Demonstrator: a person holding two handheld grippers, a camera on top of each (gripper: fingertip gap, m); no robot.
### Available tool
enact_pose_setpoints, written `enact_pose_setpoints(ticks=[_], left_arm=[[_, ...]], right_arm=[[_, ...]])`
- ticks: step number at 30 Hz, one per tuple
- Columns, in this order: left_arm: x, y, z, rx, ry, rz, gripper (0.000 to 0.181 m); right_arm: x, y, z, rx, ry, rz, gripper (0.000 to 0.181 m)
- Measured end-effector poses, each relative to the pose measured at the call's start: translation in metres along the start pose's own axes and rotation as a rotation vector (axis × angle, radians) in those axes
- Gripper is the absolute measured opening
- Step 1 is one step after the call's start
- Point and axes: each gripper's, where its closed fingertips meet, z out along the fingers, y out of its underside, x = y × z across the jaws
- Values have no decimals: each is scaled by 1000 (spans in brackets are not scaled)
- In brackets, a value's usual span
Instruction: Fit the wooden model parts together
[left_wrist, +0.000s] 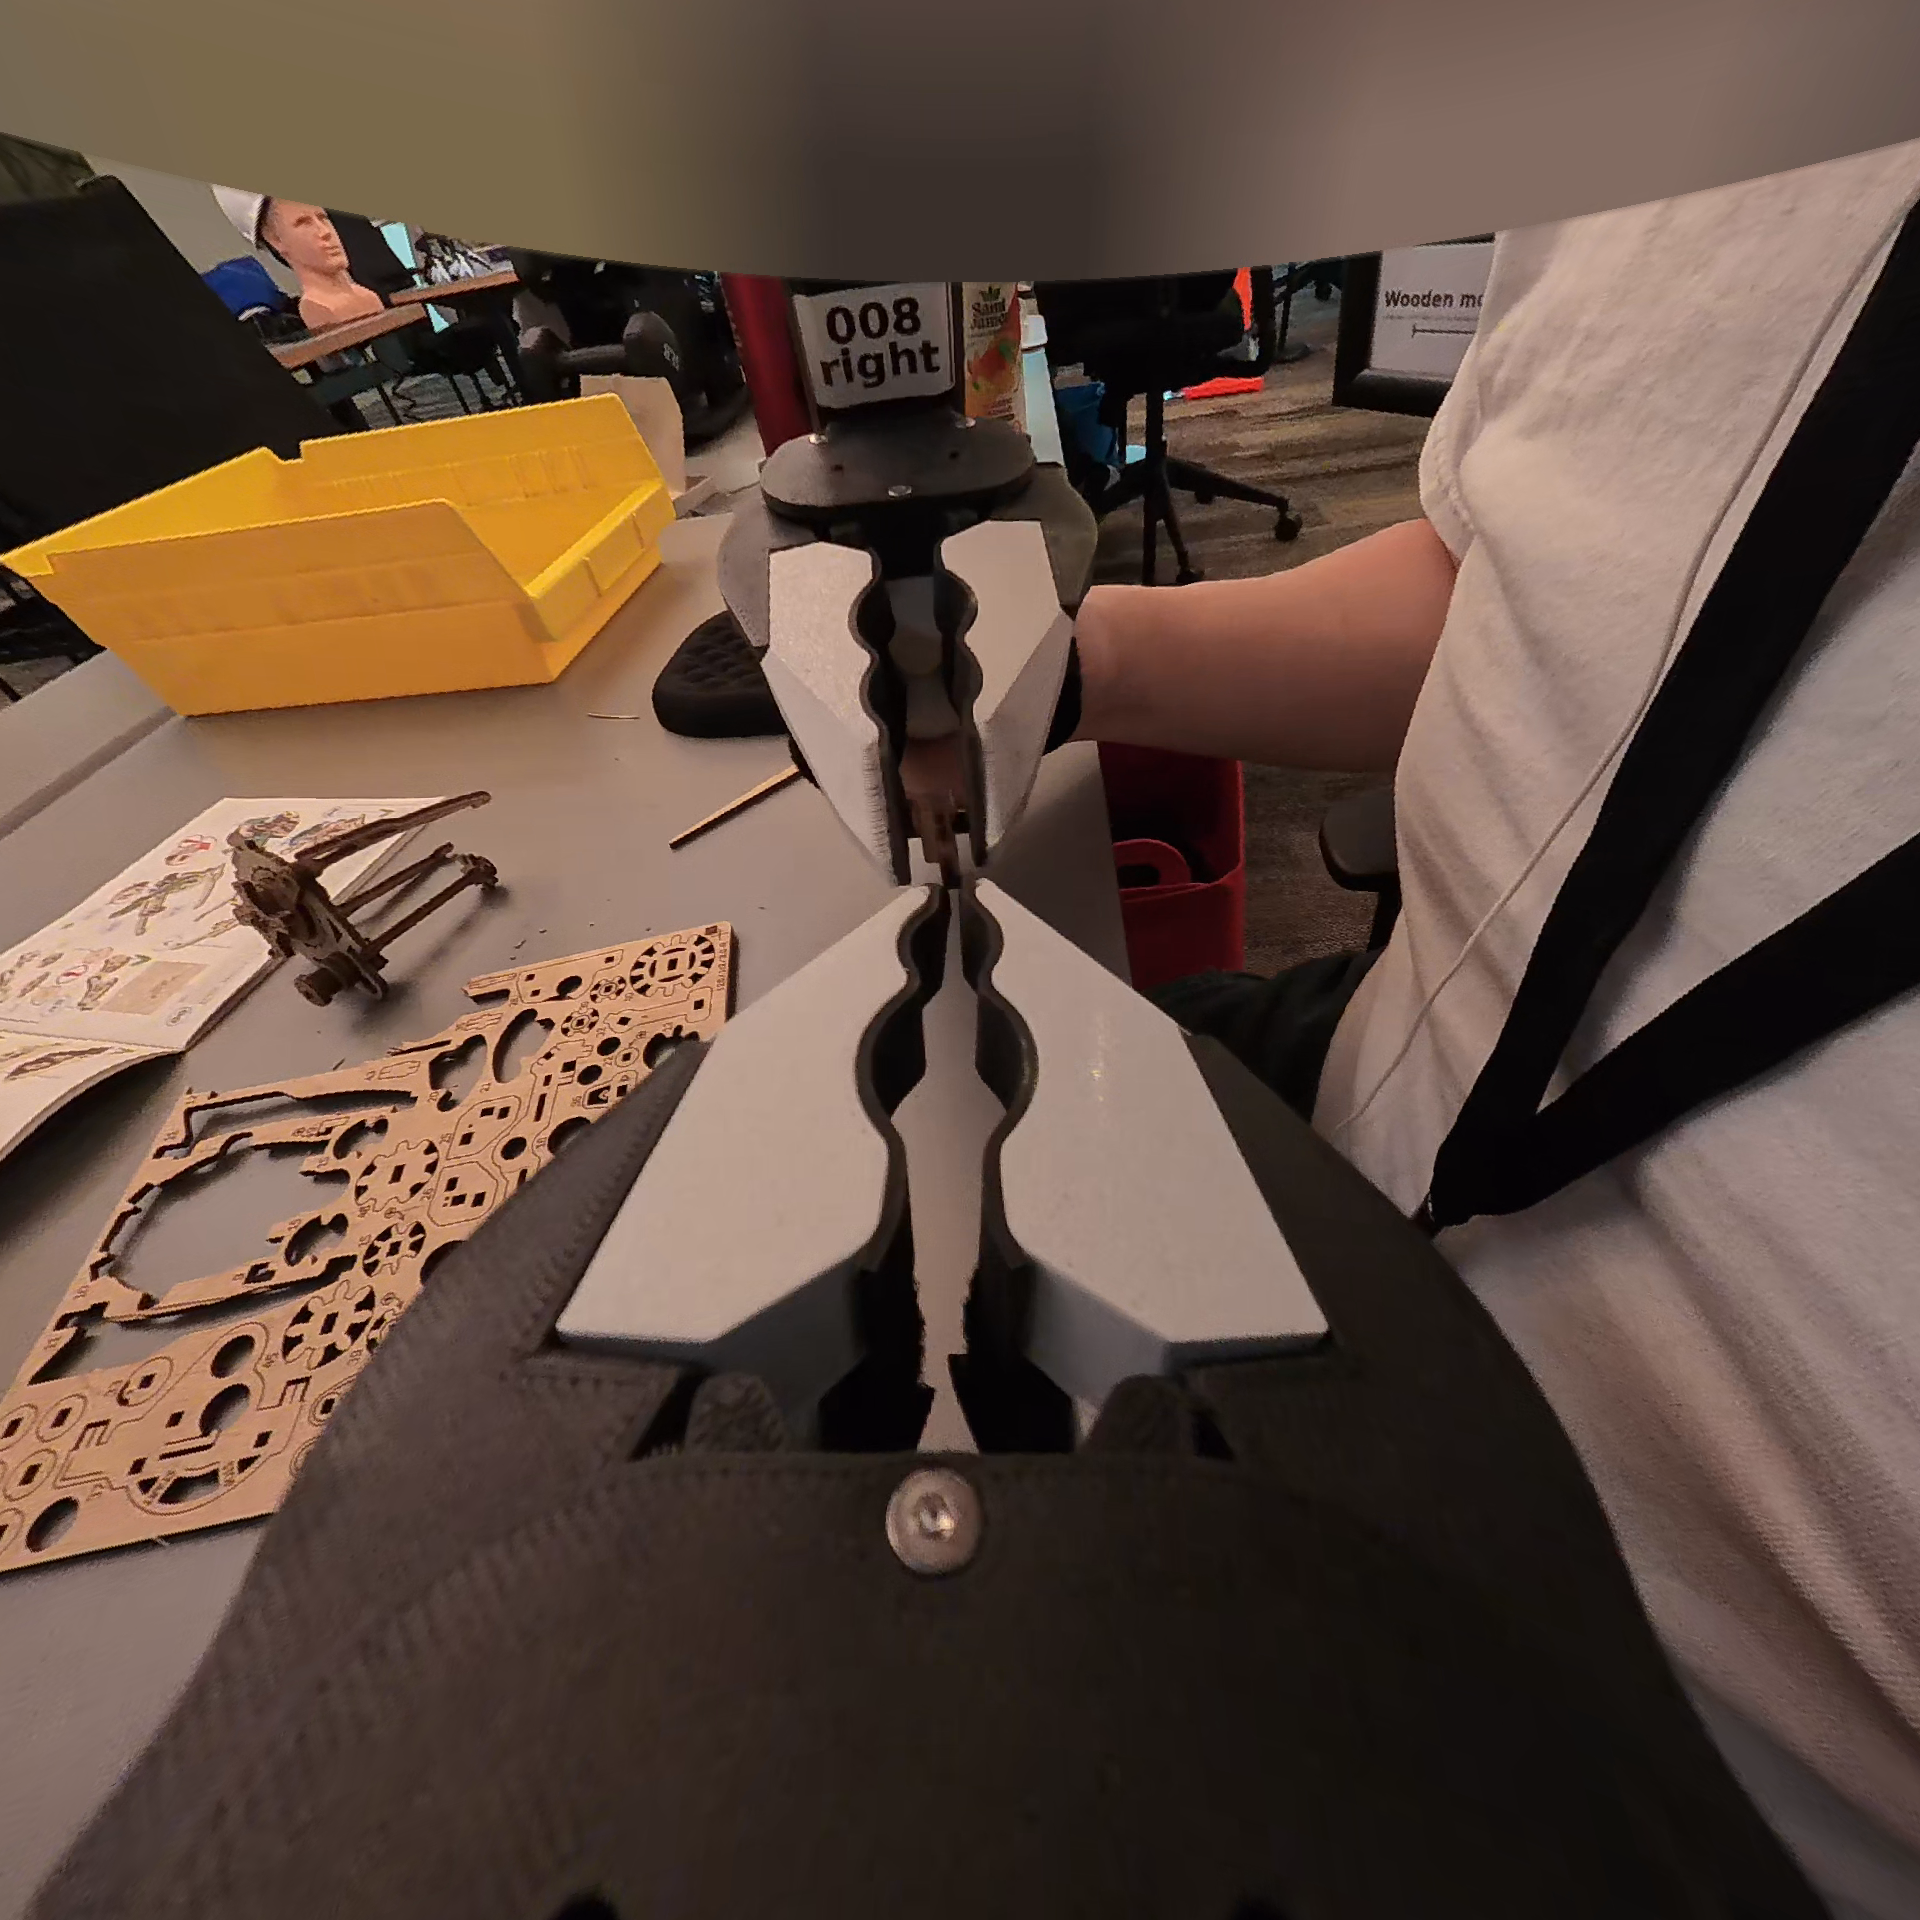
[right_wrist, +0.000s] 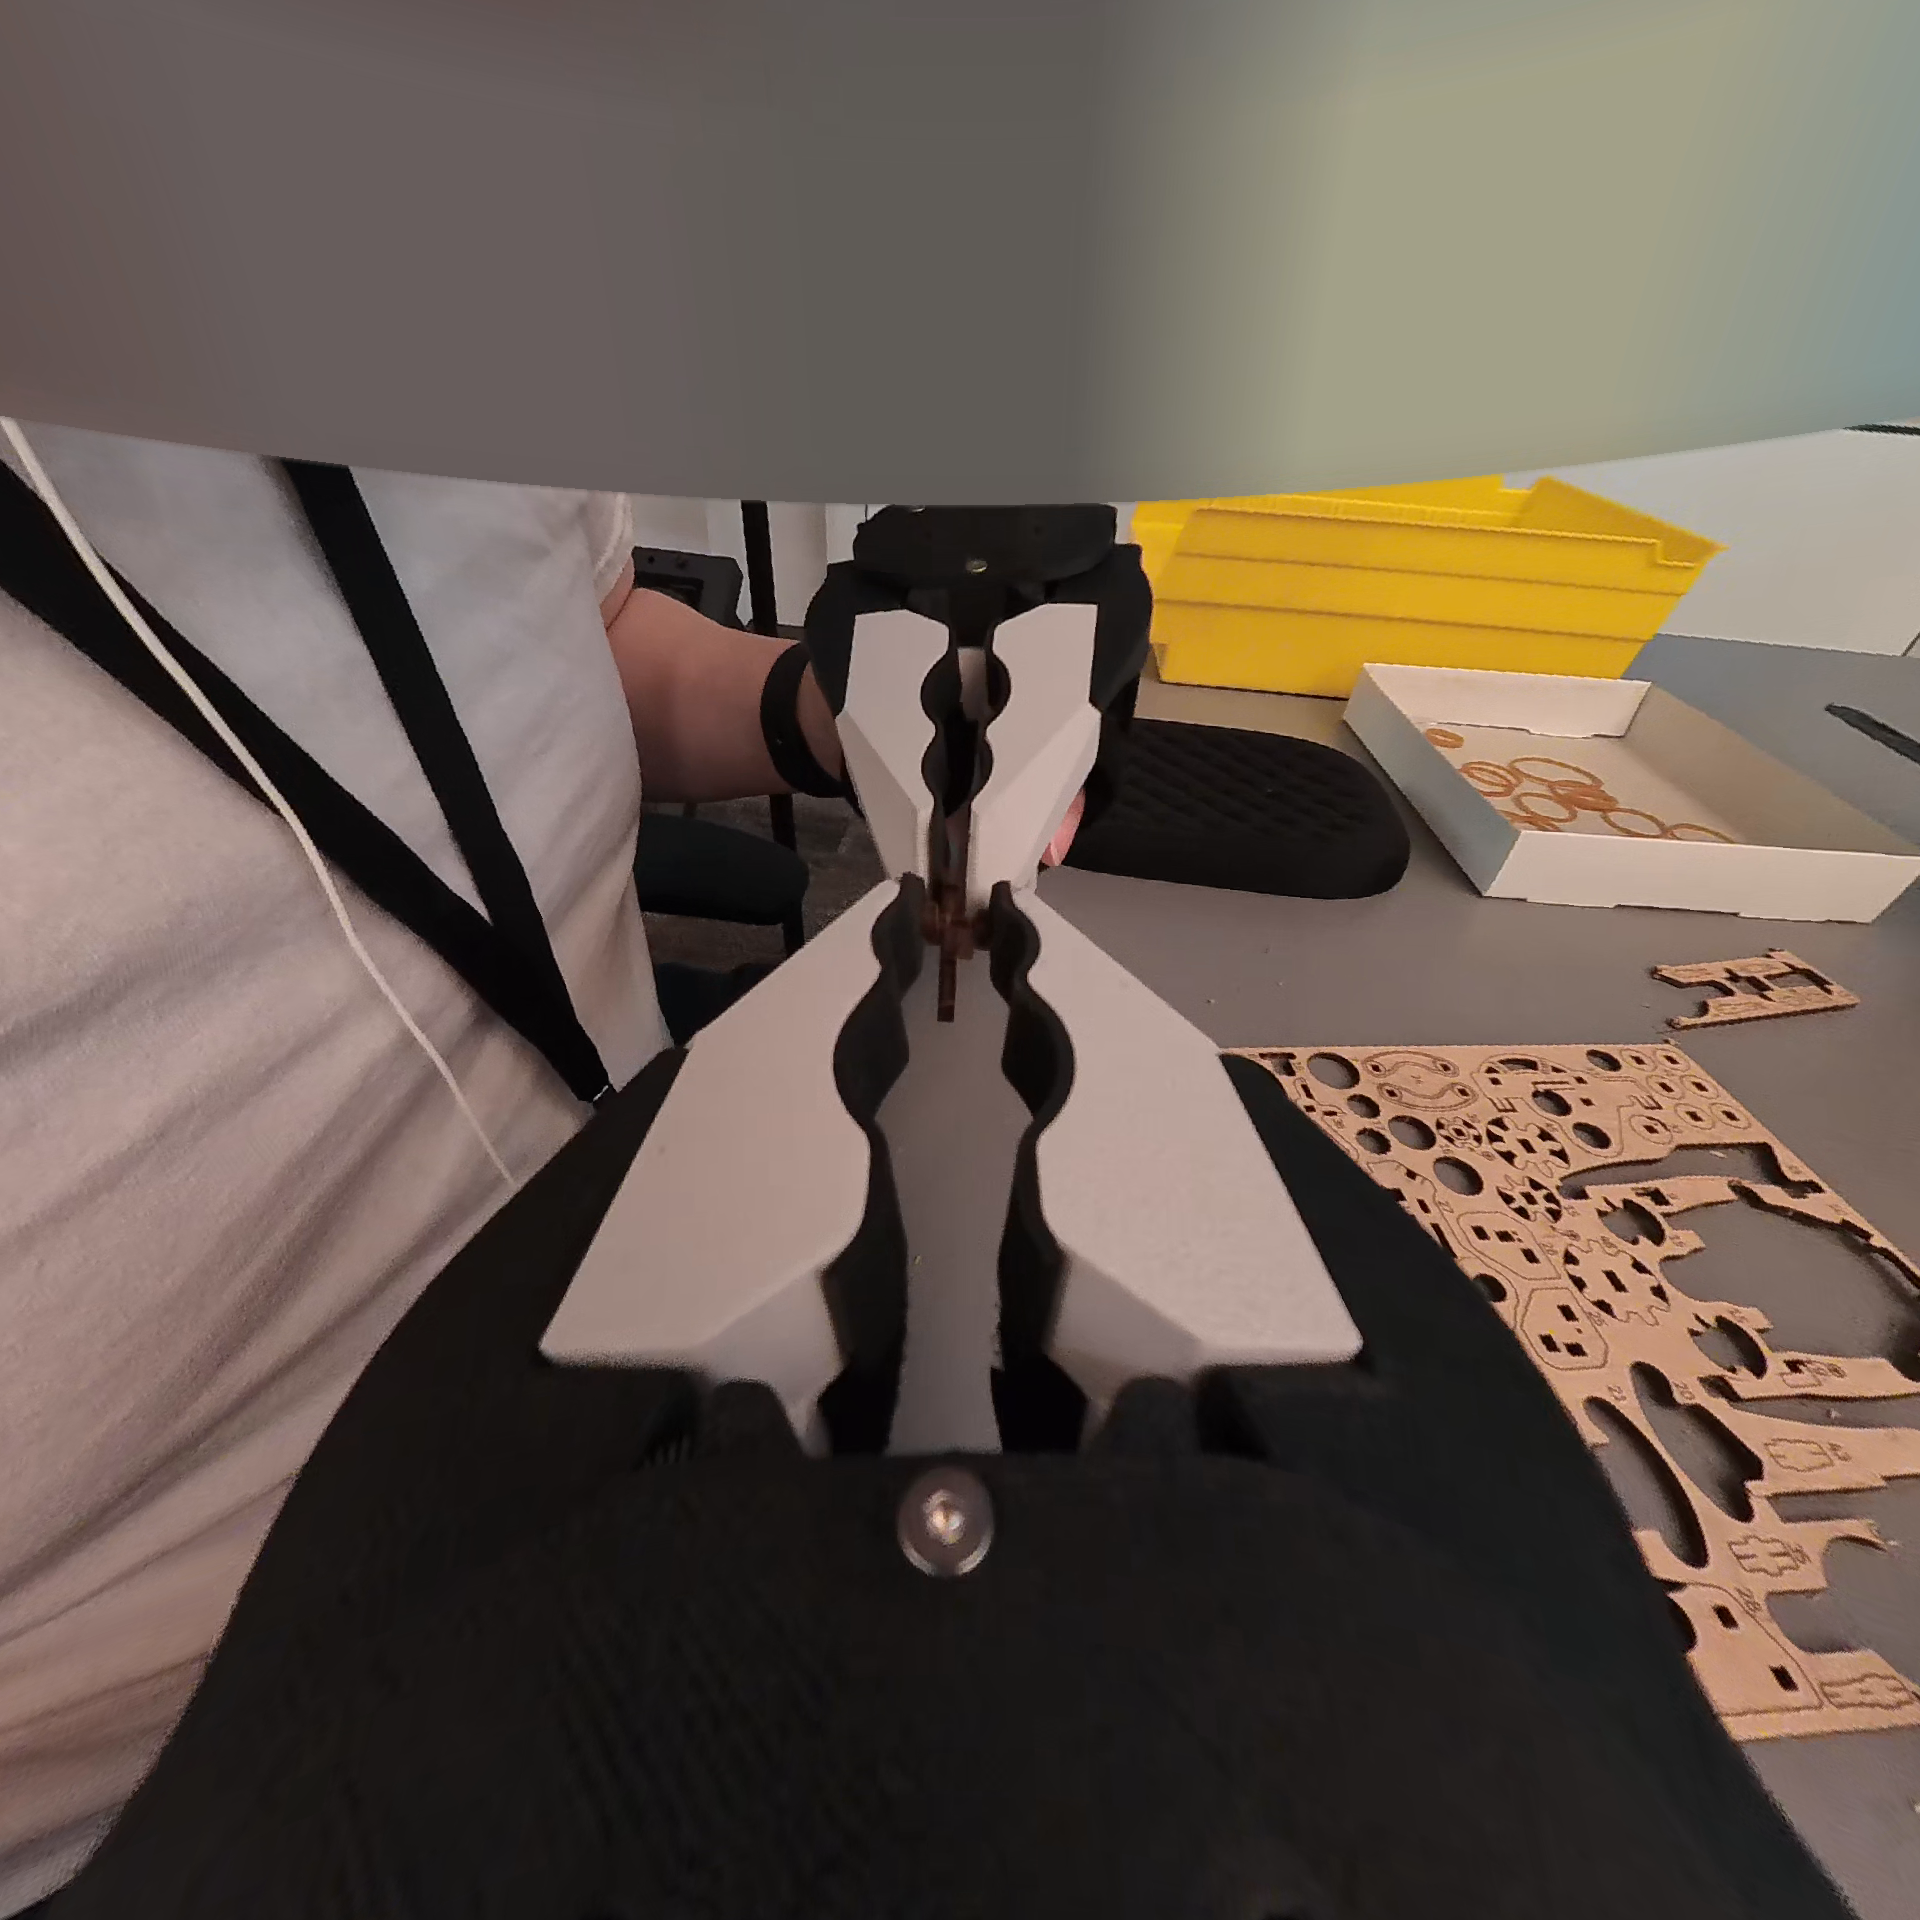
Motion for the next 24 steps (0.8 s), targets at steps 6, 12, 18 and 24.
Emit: enact_pose_setpoints(ticks=[6,12,18,24], left_arm=[[-6,-2,-2,28,-43,-5,1],[-9,-1,-1,14,-70,8,1],[-7,16,4,-121,-77,84,1],[-8,22,5,-162,-99,120,1]], right_arm=[[5,-3,0,57,-3,64,12],[12,-2,-2,14,60,1,12],[13,19,-1,-196,66,-48,13],[13,26,-1,-265,78,-94,12]])
